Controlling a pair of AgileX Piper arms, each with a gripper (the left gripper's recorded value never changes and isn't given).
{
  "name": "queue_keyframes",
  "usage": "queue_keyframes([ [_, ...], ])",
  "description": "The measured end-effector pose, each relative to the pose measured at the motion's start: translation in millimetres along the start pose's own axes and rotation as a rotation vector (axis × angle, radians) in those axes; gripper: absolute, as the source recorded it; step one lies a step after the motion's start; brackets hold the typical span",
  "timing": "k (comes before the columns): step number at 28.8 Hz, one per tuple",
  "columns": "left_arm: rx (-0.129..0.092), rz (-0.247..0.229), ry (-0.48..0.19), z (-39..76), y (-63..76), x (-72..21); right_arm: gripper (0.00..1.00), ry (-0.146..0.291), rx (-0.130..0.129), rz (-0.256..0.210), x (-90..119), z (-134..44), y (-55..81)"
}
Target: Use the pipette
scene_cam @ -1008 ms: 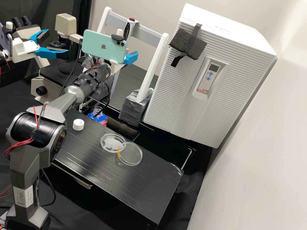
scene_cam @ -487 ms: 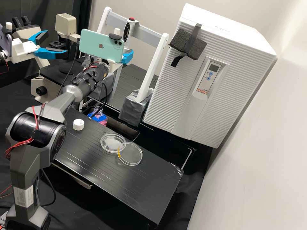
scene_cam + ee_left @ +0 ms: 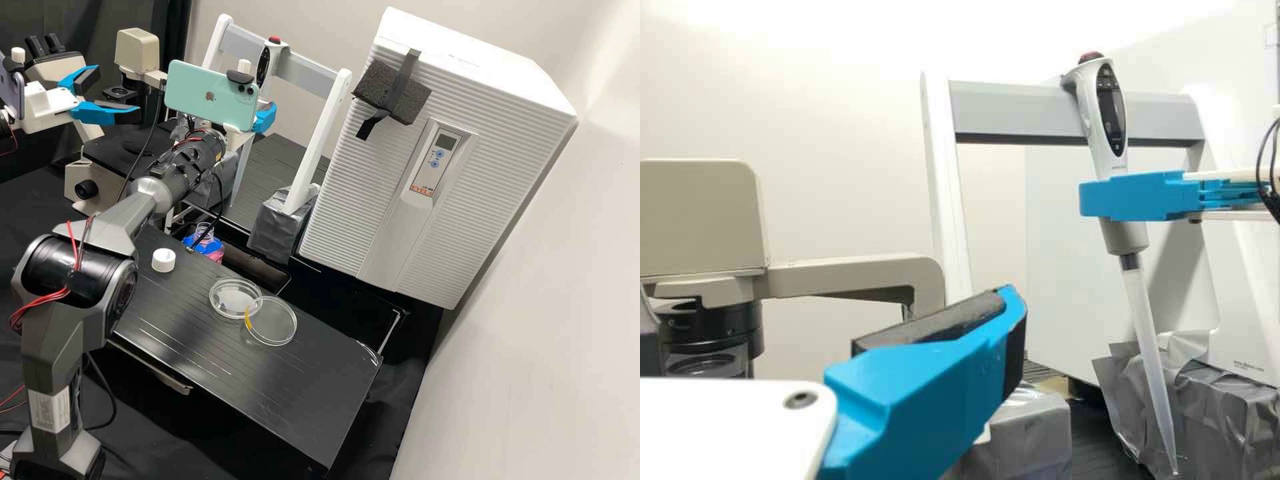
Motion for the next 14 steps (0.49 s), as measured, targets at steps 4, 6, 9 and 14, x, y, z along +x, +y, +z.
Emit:
queue_keyframes([
  [4,0.000,0.001,0.000,0.2,0.5,-0.1,0.00,0.001,0.017,-0.003,-1,-0.9,0.9],
  [6,0.001,0.004,-0.001,0.4,1.4,-0.4,0.00,0.003,0.036,-0.010,-2,-2.3,2.1],
  [9,-0.002,0.006,-0.002,0.5,1.5,-0.4,0.00,0.007,0.060,-0.016,-5,-4.5,4.4],
  [14,-0.005,0.005,-0.002,0.5,0.9,-0.9,0.00,0.017,0.083,-0.016,-11,-9.4,12.2],
])
